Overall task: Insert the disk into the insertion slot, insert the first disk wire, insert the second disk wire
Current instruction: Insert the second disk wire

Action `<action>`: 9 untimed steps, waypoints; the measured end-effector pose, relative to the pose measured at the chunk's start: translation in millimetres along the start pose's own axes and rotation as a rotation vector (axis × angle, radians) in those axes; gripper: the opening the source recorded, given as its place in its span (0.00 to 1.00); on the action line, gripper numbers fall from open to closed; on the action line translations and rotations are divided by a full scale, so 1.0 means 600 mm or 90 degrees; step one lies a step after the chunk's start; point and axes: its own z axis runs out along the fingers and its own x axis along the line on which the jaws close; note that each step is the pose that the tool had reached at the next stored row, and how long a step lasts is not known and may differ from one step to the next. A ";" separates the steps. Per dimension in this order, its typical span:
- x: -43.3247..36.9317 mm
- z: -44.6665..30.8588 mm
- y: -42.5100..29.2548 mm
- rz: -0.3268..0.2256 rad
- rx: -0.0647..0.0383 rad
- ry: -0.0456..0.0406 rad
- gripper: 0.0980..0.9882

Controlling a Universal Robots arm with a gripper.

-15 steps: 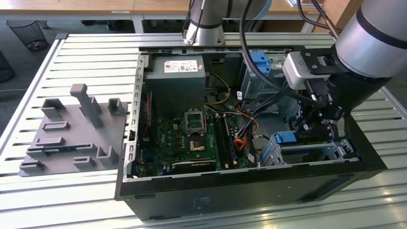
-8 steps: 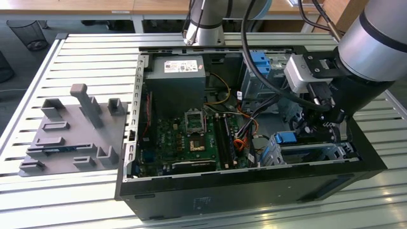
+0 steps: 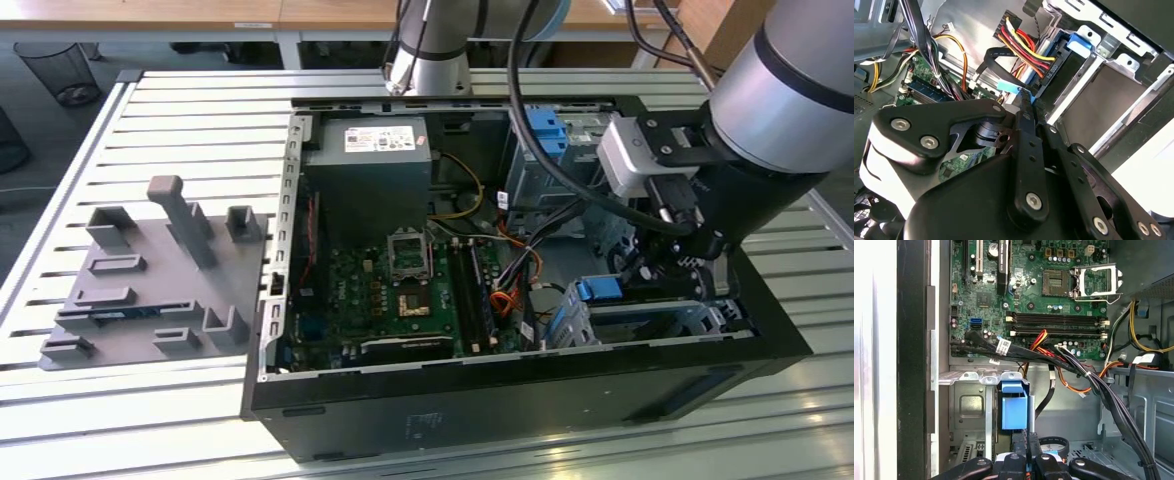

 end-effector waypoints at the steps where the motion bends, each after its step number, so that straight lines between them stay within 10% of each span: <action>1: 0.000 0.000 -0.001 0.000 0.000 0.0000 0.05; 9: 0.000 0.002 -0.004 0.000 0.000 0.0000 0.05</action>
